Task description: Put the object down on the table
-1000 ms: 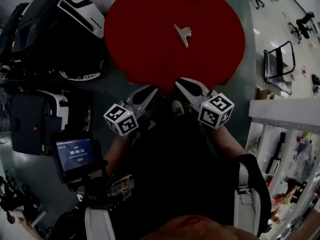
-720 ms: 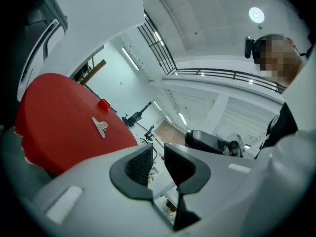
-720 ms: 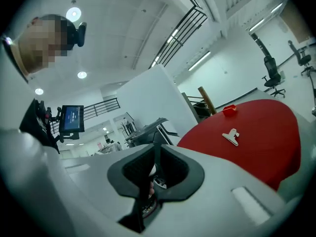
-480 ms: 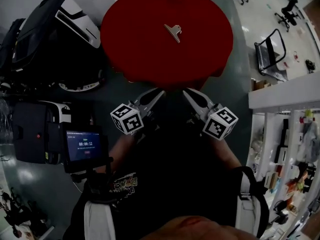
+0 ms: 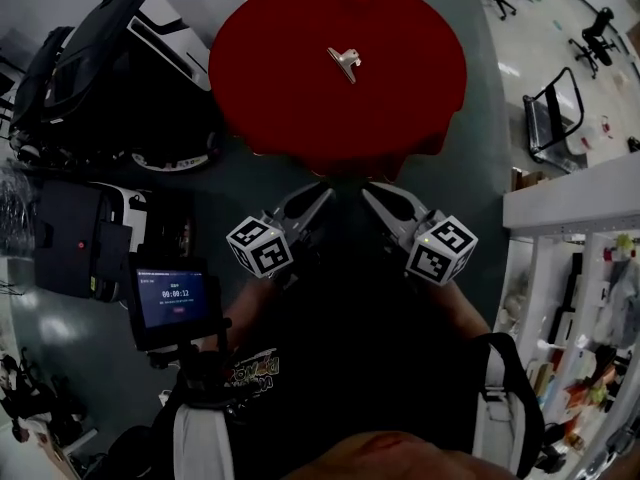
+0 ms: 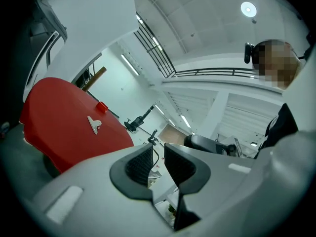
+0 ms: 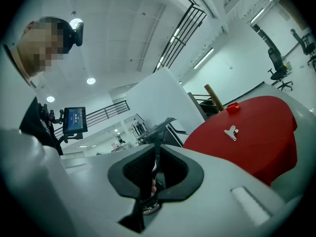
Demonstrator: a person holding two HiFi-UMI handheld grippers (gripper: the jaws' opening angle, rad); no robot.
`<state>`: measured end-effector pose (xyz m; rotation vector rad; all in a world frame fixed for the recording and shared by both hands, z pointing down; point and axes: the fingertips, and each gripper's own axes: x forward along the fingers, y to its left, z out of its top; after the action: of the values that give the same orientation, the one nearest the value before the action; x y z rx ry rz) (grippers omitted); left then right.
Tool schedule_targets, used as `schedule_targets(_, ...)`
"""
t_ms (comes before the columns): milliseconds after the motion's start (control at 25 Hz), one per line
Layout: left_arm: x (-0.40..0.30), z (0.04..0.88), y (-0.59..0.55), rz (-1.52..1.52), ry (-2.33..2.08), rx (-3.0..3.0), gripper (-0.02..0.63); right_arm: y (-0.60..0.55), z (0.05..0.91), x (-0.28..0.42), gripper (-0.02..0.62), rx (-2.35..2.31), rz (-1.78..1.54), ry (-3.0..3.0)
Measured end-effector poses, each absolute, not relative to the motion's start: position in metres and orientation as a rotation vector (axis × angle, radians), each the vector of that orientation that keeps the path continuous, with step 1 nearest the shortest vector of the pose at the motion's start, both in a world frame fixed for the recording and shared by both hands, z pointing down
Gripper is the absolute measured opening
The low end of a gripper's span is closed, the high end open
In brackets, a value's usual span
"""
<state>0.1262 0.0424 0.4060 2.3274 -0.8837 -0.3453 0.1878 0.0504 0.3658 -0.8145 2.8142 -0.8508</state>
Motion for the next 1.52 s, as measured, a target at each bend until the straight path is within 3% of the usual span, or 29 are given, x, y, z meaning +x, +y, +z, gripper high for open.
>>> schedule_targets(520, 0.206, 0.430, 0.095, -0.244, -0.965, 2.311, 0.071, 0.095, 0.391, 0.254, 0.021, -0.691, -0.941, 2.846)
schedule_targets(1520, 0.184, 0.414, 0.070, -0.425, -0.963, 2.181, 0.063, 0.086, 0.384, 0.257, 0.005, -0.721, -0.908, 2.811)
